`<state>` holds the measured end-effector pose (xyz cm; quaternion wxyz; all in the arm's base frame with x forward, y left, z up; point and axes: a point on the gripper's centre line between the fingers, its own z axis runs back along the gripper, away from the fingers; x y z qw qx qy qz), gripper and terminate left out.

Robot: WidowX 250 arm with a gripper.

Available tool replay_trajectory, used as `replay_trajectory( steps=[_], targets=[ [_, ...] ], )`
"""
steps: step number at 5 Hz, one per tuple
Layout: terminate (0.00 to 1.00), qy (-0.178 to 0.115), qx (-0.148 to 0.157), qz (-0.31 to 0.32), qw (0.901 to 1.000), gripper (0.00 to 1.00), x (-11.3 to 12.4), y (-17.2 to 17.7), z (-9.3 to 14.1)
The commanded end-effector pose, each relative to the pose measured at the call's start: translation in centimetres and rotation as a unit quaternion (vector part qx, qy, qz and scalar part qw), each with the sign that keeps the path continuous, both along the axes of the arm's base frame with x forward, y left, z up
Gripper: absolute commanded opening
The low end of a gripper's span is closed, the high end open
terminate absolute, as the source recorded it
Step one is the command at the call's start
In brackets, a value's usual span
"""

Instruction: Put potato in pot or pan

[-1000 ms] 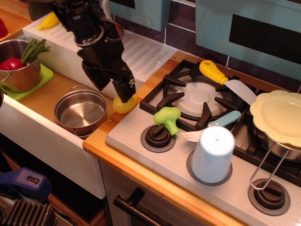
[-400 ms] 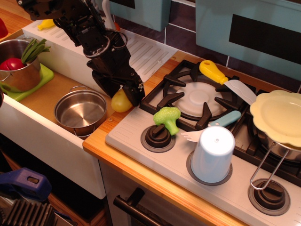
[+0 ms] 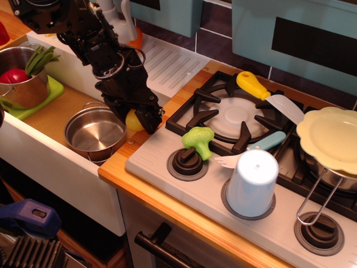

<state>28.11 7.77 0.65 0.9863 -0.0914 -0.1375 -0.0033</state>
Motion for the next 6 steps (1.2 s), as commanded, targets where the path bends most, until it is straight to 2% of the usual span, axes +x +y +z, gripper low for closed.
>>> replay_trajectory(
  steps=[1,3,4,5,6],
  targets=[
    [0.00,-0.009,0.015,-0.020,0.9997,0.00,1.0,1.3,1.7],
    [0.00,0.032,0.105,-0.016,0.9938,0.00,-0.8,4.6,3.4],
    [0.00,0.026,0.121,-0.020,0.9921,0.00,-1.3,5.7,2.5],
    [0.00,0.003,0.109,-0.059,0.9922,1.00,-1.1,7.1,0.9],
    [0.00,-0.021,0.113,-0.092,0.9891,1.00,-0.4,8.5,0.1]
  ],
)
